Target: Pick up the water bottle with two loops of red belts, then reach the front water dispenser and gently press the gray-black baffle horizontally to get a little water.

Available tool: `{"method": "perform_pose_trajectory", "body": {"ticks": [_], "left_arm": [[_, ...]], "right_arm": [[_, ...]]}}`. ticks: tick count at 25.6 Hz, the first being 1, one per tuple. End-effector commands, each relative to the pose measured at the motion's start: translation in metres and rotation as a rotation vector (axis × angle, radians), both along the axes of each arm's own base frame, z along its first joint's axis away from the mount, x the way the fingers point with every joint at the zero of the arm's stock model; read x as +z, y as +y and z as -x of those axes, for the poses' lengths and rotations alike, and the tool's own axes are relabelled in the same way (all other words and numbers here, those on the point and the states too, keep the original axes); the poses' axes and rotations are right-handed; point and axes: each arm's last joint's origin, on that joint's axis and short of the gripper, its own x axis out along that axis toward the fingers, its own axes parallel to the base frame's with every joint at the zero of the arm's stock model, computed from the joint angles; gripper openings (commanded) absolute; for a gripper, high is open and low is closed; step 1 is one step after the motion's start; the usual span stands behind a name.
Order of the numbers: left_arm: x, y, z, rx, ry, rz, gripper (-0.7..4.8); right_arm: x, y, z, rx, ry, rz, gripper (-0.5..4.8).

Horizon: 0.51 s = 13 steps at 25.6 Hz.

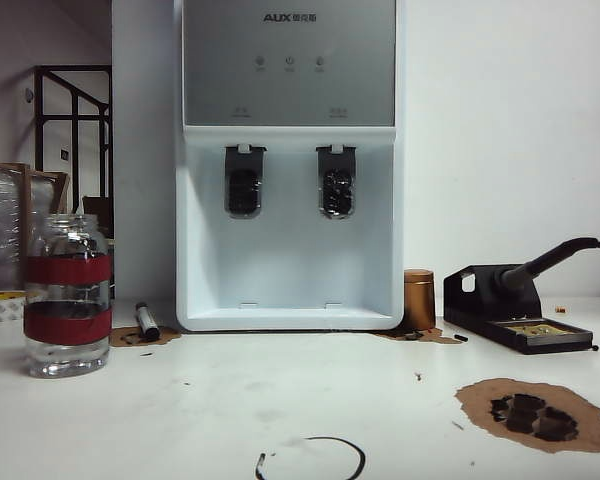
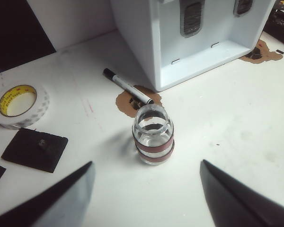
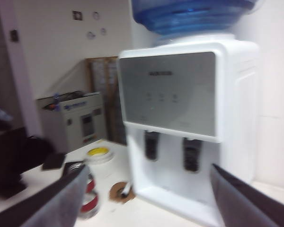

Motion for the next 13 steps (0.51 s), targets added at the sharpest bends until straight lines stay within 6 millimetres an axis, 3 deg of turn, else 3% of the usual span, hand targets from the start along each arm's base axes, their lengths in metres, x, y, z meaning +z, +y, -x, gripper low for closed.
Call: {"method": "perform_pose_trajectory", "body": {"ticks": [1, 6, 8, 13], "left_arm": [[0.002, 0.000, 0.000, -0.006, -0.009, 0.003, 3.60], [0.001, -0.001, 0.000, -0.023, 0.002, 0.014, 3.60], [0.001, -0.001, 0.001, -0.023, 0.007, 0.012, 3.60], [0.000, 0.000, 0.001, -0.024, 0.019, 0.010, 3.60]], "right_arm": [[0.017, 0.011, -0.006, 0.144, 0.033, 0.045, 3.83], [0.027, 0.043, -0.029, 0.380, 0.103, 0.127, 4.02], [0.025, 0.052, -0.037, 0.396, 0.104, 0.146, 4.73], [0.017, 0.074, -0.059, 0.412, 0.125, 0.165, 4.79]]}}
